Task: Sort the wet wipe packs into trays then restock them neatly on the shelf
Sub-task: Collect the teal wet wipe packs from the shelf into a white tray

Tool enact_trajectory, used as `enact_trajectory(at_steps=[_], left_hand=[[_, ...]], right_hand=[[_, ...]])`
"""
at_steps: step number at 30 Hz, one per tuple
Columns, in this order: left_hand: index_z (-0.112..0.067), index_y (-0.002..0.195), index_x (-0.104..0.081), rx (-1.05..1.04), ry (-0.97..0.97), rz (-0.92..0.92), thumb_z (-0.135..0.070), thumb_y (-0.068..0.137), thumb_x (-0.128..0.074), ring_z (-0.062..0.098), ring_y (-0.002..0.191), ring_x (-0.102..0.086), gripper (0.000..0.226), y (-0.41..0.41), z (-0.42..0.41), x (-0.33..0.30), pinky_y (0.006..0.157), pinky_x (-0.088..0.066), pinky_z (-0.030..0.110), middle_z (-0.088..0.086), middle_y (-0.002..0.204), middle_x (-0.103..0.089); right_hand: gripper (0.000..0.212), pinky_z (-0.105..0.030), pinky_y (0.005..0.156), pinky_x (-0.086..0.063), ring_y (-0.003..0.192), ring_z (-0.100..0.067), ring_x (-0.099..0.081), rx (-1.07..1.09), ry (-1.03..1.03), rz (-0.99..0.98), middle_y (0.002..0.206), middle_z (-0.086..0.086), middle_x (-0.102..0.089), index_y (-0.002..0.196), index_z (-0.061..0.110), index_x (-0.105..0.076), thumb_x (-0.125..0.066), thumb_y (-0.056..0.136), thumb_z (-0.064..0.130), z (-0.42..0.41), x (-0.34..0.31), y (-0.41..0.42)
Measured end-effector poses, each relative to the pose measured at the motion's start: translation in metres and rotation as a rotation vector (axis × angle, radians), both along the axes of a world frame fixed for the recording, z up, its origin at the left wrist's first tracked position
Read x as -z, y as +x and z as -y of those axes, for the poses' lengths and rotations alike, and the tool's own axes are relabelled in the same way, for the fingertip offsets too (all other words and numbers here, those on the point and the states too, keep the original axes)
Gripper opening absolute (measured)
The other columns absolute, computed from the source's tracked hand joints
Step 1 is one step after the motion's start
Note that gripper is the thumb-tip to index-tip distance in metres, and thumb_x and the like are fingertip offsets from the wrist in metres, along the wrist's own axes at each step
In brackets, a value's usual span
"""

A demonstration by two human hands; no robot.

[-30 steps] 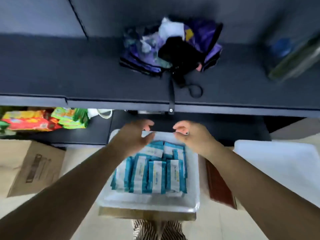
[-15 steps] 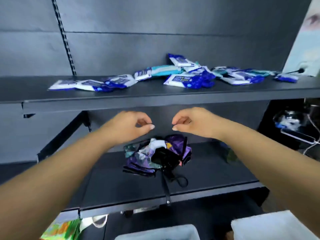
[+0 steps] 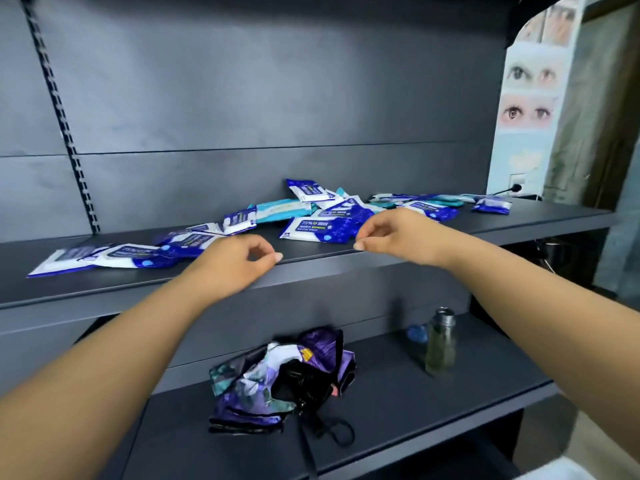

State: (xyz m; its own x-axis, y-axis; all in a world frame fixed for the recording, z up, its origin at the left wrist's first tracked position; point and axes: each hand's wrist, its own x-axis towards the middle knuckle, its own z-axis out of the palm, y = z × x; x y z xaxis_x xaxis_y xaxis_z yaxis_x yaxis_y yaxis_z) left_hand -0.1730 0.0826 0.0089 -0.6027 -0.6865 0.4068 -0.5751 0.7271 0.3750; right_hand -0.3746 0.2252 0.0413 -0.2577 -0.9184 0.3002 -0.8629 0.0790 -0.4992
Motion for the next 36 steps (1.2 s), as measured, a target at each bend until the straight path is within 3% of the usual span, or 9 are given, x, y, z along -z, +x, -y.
enact_trajectory(at_steps=[5,9,12,19,22,27,31,33,36], left_hand=[[-0.021,0.105,-0.063,-0.189,0.0,-0.02,-0.042,0.091,-0.05,0.02,0.105,-0.055,0.029,-0.012,0.028,0.014,0.082,-0.038,0.026,0.001,0.114,-0.064],[-0.021,0.105,-0.064,-0.339,0.015,-0.022,-0.049,0.091,-0.045,0.022,0.107,-0.056,0.037,-0.035,0.047,0.018,0.086,-0.042,0.029,0.004,0.112,-0.065],[-0.027,0.1,-0.062,-0.482,0.029,0.015,-0.058,0.09,-0.039,0.023,0.102,-0.057,0.04,-0.047,0.055,0.023,0.08,-0.044,0.031,0.001,0.108,-0.065],[-0.034,0.093,-0.064,-0.636,0.052,-0.02,-0.057,0.087,-0.044,0.018,0.099,-0.058,0.031,-0.053,0.059,0.027,0.082,-0.045,0.029,-0.007,0.101,-0.066],[-0.035,0.093,-0.064,-0.636,0.065,-0.028,-0.057,0.086,-0.045,0.015,0.097,-0.058,0.03,-0.053,0.059,0.027,0.084,-0.046,0.029,-0.01,0.1,-0.066],[-0.036,0.091,-0.063,-0.648,0.058,-0.031,-0.058,0.085,-0.045,0.014,0.092,-0.058,0.029,-0.049,0.061,0.031,0.082,-0.046,0.028,-0.01,0.096,-0.067],[-0.038,0.087,-0.061,-0.636,0.065,-0.027,-0.059,0.084,-0.045,0.012,0.09,-0.058,0.026,-0.048,0.061,0.031,0.08,-0.046,0.028,-0.011,0.093,-0.067],[-0.038,0.087,-0.062,-0.633,0.065,-0.033,-0.059,0.083,-0.046,0.012,0.09,-0.058,0.026,-0.049,0.062,0.031,0.08,-0.046,0.028,-0.011,0.093,-0.067],[-0.035,0.09,-0.064,-0.634,0.07,-0.025,-0.058,0.083,-0.048,0.012,0.091,-0.058,0.029,-0.051,0.061,0.03,0.082,-0.047,0.029,-0.01,0.095,-0.067]], right_hand=[[0.018,-0.024,0.078,-0.04,0.089,-0.013,-0.053,-0.018,0.028,0.022,0.096,0.001,-0.065,0.094,0.018,-0.067,-0.062,0.087,0.033,0.056,0.003,-0.025],[0.022,-0.023,0.071,-0.04,0.083,-0.012,-0.051,-0.081,-0.051,0.026,0.098,-0.006,-0.067,0.095,0.009,-0.069,-0.061,0.088,0.028,0.127,0.002,-0.048],[0.027,-0.026,0.076,-0.04,0.079,-0.014,-0.053,-0.15,-0.068,0.04,0.098,-0.008,-0.066,0.101,0.006,-0.069,-0.06,0.089,0.028,0.177,0.004,-0.056],[0.042,-0.029,0.078,-0.036,0.1,-0.024,-0.051,-0.354,0.019,-0.113,0.111,-0.012,-0.059,0.113,0.003,-0.061,-0.045,0.096,0.037,0.279,-0.005,-0.054],[0.052,-0.032,0.095,-0.036,0.119,-0.031,-0.047,-0.282,0.124,-0.129,0.132,-0.016,-0.051,0.125,0.003,-0.055,-0.04,0.096,0.044,0.302,-0.007,-0.065],[0.06,-0.034,0.099,-0.037,0.122,-0.031,-0.045,-0.197,0.227,-0.257,0.139,-0.015,-0.045,0.133,0.005,-0.045,-0.051,0.09,0.046,0.31,-0.003,-0.089],[0.073,-0.033,0.088,-0.042,0.107,-0.031,-0.05,-0.082,0.262,-0.284,0.132,-0.015,-0.049,0.13,0.004,-0.044,-0.068,0.077,0.048,0.302,-0.004,-0.085],[0.071,-0.031,0.077,-0.04,0.093,-0.028,-0.048,-0.073,0.266,-0.207,0.13,-0.014,-0.051,0.131,0.002,-0.044,-0.072,0.077,0.039,0.297,-0.009,-0.082],[0.062,-0.028,0.073,-0.037,0.094,-0.028,-0.052,-0.061,0.164,-0.02,0.125,-0.013,-0.054,0.126,0.001,-0.048,-0.075,0.077,0.027,0.29,-0.013,-0.086]])
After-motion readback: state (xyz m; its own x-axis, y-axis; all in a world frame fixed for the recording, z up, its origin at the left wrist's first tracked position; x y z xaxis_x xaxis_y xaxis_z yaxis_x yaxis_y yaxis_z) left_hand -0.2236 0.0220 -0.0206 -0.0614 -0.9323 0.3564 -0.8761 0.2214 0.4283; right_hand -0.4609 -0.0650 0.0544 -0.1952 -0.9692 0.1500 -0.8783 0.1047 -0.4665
